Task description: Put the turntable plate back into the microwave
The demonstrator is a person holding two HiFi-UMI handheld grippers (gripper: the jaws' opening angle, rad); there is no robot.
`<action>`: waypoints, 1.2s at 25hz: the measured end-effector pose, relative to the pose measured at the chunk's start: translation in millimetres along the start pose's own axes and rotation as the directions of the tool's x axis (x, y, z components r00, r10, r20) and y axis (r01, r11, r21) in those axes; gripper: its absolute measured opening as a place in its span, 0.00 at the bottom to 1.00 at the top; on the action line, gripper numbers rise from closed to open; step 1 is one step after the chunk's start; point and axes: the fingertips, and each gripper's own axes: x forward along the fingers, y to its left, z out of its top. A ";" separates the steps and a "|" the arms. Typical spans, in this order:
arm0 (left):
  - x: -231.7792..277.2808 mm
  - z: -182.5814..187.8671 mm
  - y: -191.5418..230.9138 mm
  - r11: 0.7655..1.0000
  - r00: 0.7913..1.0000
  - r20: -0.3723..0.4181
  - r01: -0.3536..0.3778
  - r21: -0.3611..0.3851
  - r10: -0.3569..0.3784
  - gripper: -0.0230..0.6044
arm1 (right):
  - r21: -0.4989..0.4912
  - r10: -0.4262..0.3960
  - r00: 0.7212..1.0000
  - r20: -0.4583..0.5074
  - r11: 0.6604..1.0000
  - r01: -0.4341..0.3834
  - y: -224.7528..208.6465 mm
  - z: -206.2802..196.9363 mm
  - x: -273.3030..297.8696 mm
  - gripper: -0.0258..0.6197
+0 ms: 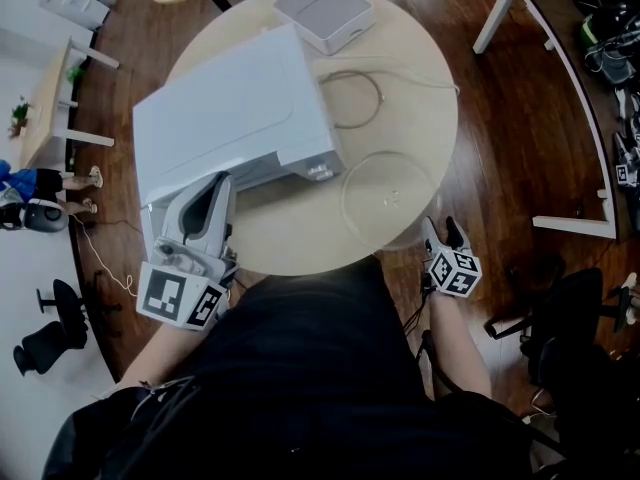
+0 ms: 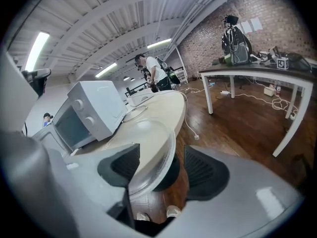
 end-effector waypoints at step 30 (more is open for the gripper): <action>-17.6 -14.2 29.6 0.998 0.997 -0.052 -0.054 -0.030 0.052 0.04 | 0.322 0.151 0.989 0.005 0.936 -0.144 16.7 -30.6 35.1 0.38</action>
